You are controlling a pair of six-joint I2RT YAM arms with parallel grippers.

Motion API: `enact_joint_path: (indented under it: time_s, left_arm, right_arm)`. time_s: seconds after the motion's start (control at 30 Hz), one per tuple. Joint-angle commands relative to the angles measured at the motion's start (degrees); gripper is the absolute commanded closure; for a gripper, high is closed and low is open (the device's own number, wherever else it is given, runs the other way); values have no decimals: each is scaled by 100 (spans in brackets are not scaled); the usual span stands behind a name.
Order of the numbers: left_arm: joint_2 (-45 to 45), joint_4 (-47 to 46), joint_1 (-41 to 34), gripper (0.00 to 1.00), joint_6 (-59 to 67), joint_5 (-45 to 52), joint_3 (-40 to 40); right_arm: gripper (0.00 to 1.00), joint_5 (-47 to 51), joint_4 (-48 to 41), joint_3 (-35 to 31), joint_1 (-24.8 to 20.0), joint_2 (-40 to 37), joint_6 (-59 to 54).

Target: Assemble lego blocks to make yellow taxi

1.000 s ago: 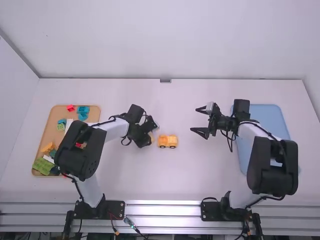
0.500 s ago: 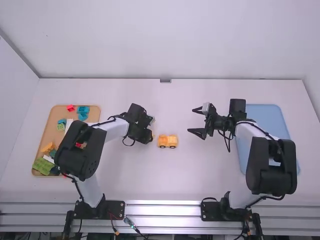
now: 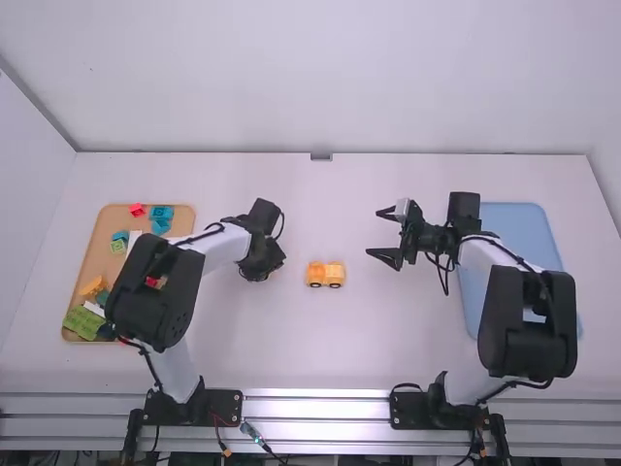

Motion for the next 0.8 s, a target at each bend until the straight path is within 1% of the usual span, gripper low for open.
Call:
enact_joint_path:
  time_s: [0.0,0.07,0.1,0.13,0.2,0.3,0.4,0.47,0.57,0.77]
  left_arm:
    - [68,-459,-7,98,-2284,-144,109]
    - [68,-730,-7,98,-3001,-153,201]
    - [68,-881,-7,98,-3591,-37,264]
    - [68,-892,-7,98,-3657,-20,269]
    - [68,-815,-11,98,-4511,339,293]
    - [68,-608,-15,98,-5056,450,278]
    - [68,-337,-57,97,-5097,448,278]
    - [68,-186,-52,98,-5386,466,278]
    - [68,-90,-129,97,-5388,466,278]
    - [68,-138,-275,97,-5875,507,275]
  right_arm:
    - [1,-57,-7,-66,4,-120,15]
    - [1,-61,-7,-66,7,-120,17]
    - [1,-61,-7,-66,7,-120,17]
    - [1,-61,-7,-66,7,-120,15]
    - [1,-52,-7,-66,20,-120,15]
    - [1,-52,-7,-66,79,-120,17]
    - [1,-39,-9,-66,131,-120,15]
    - [1,-39,-4,-66,118,-120,15]
    - [1,-39,-4,-66,136,-120,13]
    - [1,-39,-11,-66,118,-120,17]
